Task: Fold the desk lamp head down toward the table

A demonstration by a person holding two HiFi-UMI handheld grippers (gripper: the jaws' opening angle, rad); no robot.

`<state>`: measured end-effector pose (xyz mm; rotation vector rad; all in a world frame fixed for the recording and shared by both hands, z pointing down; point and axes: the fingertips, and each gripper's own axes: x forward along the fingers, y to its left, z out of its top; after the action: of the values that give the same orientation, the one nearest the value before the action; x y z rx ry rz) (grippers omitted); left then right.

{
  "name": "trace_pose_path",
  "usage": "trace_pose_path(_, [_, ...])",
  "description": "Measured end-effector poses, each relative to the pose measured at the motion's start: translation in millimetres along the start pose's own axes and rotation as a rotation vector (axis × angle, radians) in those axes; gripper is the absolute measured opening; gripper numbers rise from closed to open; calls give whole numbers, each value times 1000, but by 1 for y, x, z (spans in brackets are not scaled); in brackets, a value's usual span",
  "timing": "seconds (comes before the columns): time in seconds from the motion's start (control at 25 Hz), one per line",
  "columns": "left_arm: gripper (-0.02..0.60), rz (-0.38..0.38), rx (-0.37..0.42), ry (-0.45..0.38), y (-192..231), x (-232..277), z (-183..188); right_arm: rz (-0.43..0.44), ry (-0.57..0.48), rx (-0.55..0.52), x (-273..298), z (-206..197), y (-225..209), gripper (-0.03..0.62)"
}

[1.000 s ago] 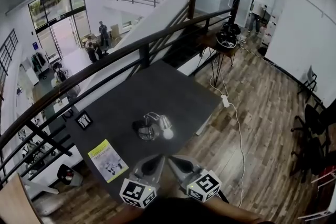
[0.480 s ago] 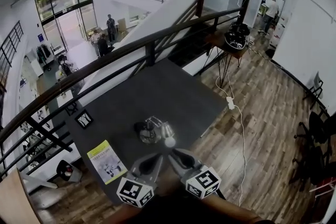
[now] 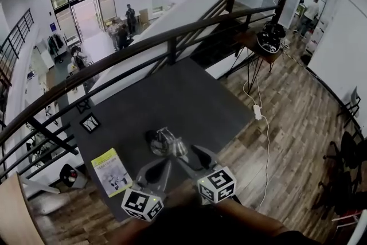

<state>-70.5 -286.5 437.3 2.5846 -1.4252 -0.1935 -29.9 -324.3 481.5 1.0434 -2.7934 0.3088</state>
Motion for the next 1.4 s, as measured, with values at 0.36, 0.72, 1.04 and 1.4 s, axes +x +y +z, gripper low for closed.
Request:
trace_pose_path(0.36, [2,92,-26,1,18,11,-13,72,151,-1,39,-34,-17,284])
trace_pose_path(0.72, [2,152,-41,16,27,7,-23,99,206,-44,53,-55,-21,269])
trace_pose_path(1.04, [2,148,-45,31,23,6,-28,100,203,-48,50,-56,-18,262])
trace_pose_path(1.4, [2,143,-58,50,25,3,-33,93,263,-61,45,-75,-10,259])
